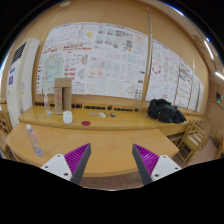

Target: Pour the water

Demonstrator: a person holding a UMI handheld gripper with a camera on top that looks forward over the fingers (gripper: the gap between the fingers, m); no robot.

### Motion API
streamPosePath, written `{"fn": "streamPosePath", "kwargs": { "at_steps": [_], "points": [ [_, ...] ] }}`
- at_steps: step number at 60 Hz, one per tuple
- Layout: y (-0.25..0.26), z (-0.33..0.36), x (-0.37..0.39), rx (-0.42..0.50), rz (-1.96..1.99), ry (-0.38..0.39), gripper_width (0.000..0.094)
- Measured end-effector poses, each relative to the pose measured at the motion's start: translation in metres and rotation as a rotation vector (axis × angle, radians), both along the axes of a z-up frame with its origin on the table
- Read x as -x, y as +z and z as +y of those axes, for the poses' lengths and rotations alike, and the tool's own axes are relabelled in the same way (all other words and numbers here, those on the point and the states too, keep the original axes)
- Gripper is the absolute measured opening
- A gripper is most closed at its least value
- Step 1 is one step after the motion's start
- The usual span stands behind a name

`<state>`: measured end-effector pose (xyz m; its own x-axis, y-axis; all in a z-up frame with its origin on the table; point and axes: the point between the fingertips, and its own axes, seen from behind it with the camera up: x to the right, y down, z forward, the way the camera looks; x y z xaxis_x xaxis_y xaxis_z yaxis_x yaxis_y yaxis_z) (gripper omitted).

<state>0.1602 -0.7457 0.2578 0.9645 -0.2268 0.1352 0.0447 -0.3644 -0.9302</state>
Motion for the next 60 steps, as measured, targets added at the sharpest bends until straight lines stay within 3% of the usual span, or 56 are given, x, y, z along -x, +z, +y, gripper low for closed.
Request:
{"fn": "streamPosePath", "kwargs": {
  "at_steps": [8,18,32,48,60],
  "points": [
    [-0.025,-0.003,0.008,0.063,0.004,0.007,0.0848],
    [-0.096,-0.012,0.048,0.143,-0.01,0.024,0.086],
    [-0.194,-0.006,0.186,0.239,0.038,0.118,0.0853],
    [-0.222,0.101,0.376,0.149,0.145,0.267,0.085],
    [-0.22,0.201,0.427,0.045,0.154,0.268,0.0851]
  ]
}}
